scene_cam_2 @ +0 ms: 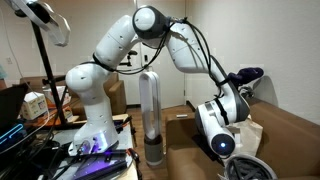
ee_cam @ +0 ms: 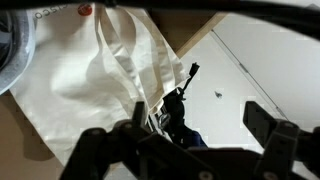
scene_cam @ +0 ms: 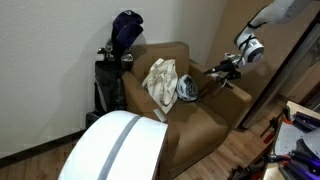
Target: Move the white object from one arm of the couch to the other,put the remote on the left arm of the couch and then move the helmet to the corner
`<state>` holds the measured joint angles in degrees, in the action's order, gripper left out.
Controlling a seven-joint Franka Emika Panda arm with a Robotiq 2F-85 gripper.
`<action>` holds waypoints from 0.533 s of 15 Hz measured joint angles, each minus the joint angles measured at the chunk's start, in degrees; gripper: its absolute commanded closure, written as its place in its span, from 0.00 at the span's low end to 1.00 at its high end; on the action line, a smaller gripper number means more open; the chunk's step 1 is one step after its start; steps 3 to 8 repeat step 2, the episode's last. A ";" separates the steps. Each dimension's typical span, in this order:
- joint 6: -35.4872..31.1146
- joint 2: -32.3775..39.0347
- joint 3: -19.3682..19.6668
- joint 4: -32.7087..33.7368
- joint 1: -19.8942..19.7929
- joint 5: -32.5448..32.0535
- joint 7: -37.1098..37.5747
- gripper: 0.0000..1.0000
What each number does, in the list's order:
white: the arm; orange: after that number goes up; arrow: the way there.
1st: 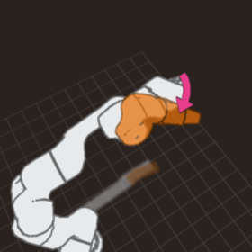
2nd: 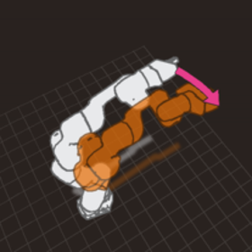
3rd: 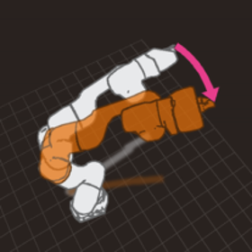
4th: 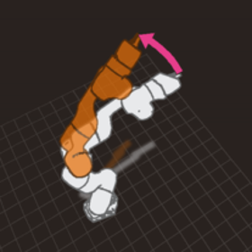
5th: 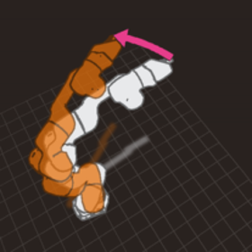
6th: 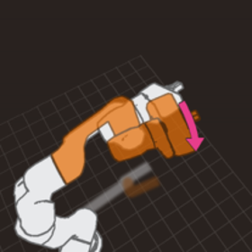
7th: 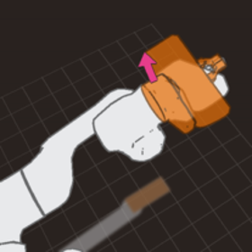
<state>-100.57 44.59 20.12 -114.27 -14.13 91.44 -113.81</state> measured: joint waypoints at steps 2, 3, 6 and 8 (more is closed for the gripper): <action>-0.09 0.20 -0.54 0.21 -0.53 0.01 0.00 0.00; -0.09 0.20 -0.54 0.21 -0.53 0.01 0.00 0.00; -0.09 0.20 -0.54 0.21 -0.53 0.01 0.00 0.00; -0.09 0.20 -0.54 0.21 -0.53 0.01 0.00 0.00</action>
